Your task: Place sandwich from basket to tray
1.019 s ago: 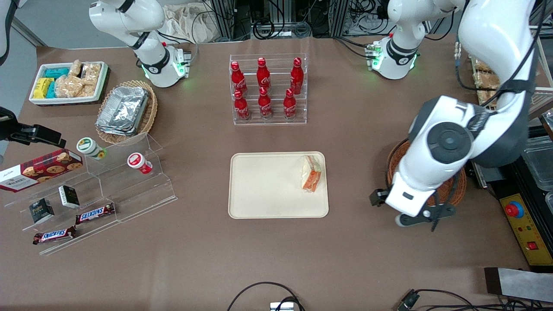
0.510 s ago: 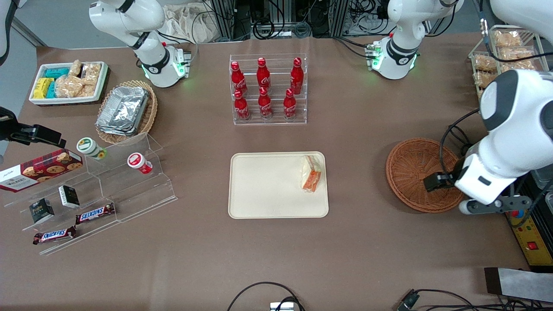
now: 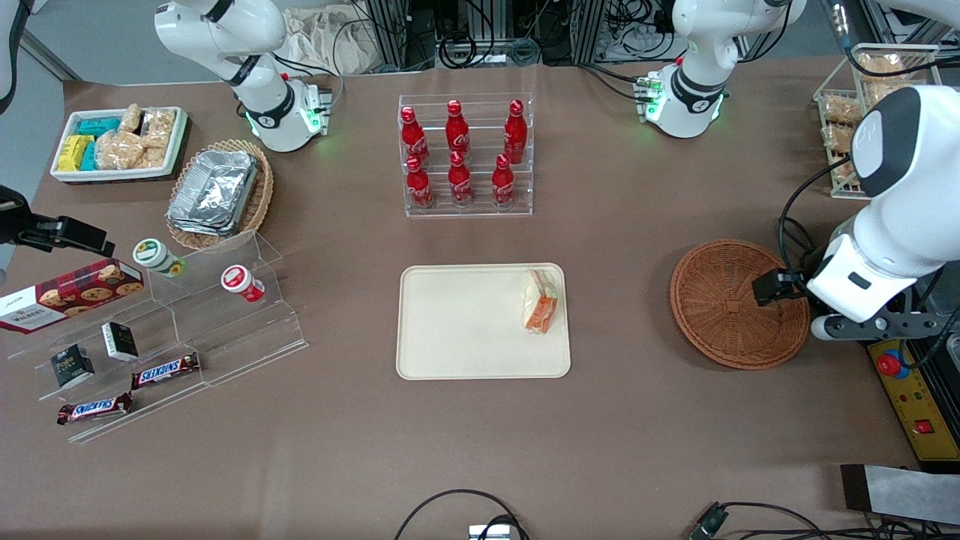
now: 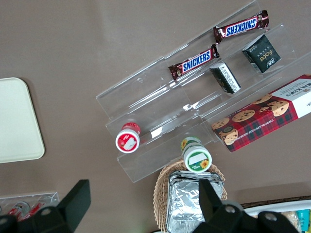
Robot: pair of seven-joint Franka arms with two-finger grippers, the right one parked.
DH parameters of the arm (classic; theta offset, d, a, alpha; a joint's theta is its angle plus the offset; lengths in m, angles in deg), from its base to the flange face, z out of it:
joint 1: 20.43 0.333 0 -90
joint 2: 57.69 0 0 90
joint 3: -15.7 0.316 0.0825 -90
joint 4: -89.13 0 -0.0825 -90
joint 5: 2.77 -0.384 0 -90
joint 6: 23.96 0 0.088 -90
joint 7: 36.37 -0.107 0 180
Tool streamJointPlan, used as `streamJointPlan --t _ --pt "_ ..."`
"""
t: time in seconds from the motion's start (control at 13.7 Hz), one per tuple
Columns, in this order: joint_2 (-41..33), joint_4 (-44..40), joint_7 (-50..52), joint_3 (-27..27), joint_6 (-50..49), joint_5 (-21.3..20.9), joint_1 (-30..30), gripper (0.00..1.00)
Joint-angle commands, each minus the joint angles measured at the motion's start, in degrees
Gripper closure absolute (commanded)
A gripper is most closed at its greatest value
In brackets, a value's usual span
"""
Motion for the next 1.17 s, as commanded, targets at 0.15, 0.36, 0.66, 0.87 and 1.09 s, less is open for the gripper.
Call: streamJointPlan --t 0.15,0.36,0.66,0.87,1.09 --pt "-6.3 3.4 -6.2 3.0 -3.7 1.9 -0.6 0.0" --pt "-9.1 3.4 -9.6 8.8 -6.8 2.1 -4.4 0.0" --pt "-11.6 3.4 -11.1 9.2 -9.8 2.3 -4.6 0.0" --pt "-14.1 3.9 -10.8 9.2 -11.5 2.6 -4.6 0.0" --pt "-16.0 4.0 -10.7 10.3 -11.6 2.6 -4.6 0.0"
